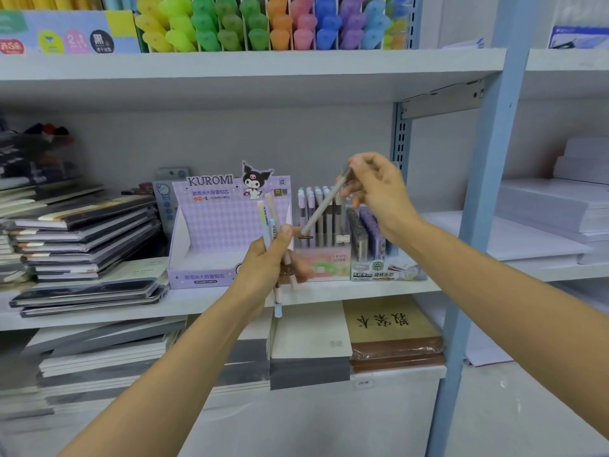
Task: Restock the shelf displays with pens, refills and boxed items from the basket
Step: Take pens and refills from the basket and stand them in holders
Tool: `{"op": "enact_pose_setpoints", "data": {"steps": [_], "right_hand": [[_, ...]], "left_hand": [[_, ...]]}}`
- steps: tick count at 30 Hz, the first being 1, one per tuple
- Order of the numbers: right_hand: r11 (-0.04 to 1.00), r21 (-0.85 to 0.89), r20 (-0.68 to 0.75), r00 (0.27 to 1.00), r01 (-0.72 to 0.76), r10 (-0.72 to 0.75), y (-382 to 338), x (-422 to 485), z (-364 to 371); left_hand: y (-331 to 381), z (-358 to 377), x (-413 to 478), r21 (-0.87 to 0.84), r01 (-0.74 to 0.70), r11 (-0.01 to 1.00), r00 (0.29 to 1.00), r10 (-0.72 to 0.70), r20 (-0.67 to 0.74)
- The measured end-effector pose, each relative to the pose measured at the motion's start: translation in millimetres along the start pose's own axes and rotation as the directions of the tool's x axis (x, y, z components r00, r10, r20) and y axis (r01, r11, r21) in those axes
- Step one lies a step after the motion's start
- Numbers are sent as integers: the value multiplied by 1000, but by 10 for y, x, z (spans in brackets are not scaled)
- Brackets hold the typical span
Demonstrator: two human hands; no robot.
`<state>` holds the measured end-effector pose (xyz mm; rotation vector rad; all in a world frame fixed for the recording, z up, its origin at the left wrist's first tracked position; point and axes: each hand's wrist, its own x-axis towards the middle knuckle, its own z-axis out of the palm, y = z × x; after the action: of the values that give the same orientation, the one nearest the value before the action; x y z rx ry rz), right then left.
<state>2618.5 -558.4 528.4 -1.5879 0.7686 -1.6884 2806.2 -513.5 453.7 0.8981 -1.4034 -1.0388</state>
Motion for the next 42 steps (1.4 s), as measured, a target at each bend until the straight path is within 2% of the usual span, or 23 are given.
{"op": "enact_pose_setpoints", "data": {"steps": [4, 8, 17, 21, 24, 30, 34, 36, 39, 42], "right_hand": [[991, -93, -68, 993, 94, -100, -14, 89, -121], [956, -271, -22, 992, 116, -126, 93, 120, -148], [861, -485, 139, 985, 156, -101, 345, 94, -57], [826, -522, 221, 970, 210, -106, 310, 161, -28], [805, -542, 261, 959, 240, -110, 347, 157, 38], [811, -533, 202, 967, 243, -156, 432, 125, 93], [695, -664, 174, 961, 277, -216, 477, 124, 81], [669, -693, 160, 962, 268, -221, 476, 103, 85], [755, -610, 109, 969, 243, -224, 407, 41, 112], [946, -299, 197, 978, 127, -69, 289, -48, 137]], "left_hand": [[2, -16, 35, 1, 49, 999, 997, -49, -61], [4, -8, 73, -89, 126, 988, 987, -134, -84], [-41, -61, 2, 58, -36, 998, 998, 33, 54], [-69, -77, 19, 49, -22, 999, 997, 19, 77], [-89, -73, 45, 26, 22, 999, 999, -23, 44], [-83, -54, 64, -28, 60, 998, 998, -60, 5], [-80, -51, 31, -2, -26, 1000, 1000, 26, 14], [-65, -50, 17, 12, -61, 998, 998, 61, 25], [-43, -35, -1, 19, -83, 996, 995, 81, 58], [-22, -6, -21, 27, -75, 997, 992, 72, 100]]}}
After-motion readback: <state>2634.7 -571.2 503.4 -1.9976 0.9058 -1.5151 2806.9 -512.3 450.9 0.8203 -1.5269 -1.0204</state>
